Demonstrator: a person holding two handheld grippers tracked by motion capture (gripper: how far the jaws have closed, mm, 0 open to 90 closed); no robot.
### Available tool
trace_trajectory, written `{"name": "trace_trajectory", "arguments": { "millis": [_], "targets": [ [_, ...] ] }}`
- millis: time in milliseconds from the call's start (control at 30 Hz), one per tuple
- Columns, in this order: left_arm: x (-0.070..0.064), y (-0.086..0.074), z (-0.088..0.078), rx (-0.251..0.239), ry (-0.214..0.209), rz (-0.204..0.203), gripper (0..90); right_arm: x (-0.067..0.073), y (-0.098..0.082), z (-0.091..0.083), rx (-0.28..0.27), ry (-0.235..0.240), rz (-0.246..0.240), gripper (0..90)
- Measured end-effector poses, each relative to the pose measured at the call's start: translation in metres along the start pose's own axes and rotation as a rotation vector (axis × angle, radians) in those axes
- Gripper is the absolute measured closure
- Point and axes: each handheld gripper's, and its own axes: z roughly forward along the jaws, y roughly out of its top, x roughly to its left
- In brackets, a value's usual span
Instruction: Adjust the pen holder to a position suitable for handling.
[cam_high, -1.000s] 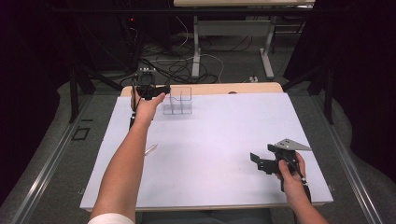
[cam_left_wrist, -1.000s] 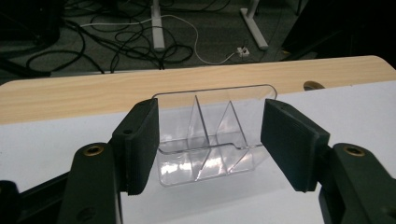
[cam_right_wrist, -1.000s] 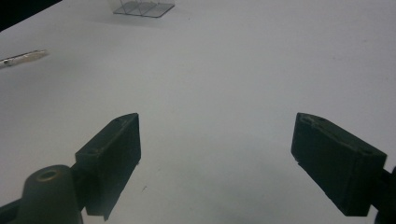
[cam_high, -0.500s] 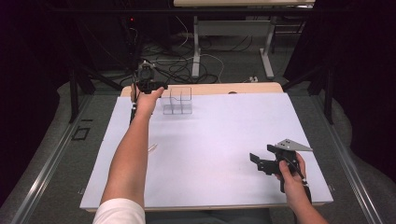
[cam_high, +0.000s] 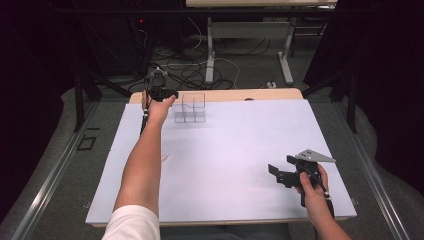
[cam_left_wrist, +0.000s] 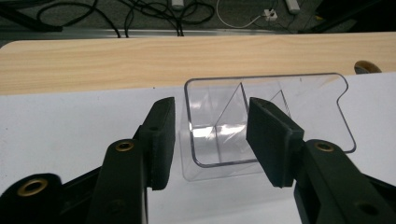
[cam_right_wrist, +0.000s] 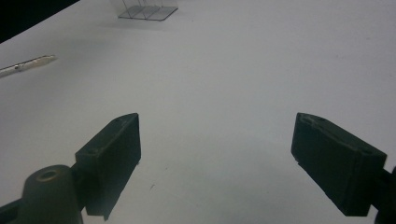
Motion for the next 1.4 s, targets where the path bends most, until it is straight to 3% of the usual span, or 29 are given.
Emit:
{"name": "trace_trajectory", "arguments": {
  "millis": [533, 1067, 1400],
  "targets": [
    [0.001, -0.002, 0.008, 0.034, 0.022, -0.03, 64.0, 0.001, 0.0, 0.003, 0.007, 0.017, 0.003, 15.3],
    [0.007, -0.011, 0.017, 0.069, 0.043, -0.023, 73.7, 0.003, 0.0, 0.002, 0.009, 0.024, -0.006, 15.3],
    [0.003, -0.012, 0.018, 0.087, 0.051, -0.016, 81.8, 0.003, 0.0, 0.002, 0.006, 0.026, 0.001, 15.3]
  ]
}}
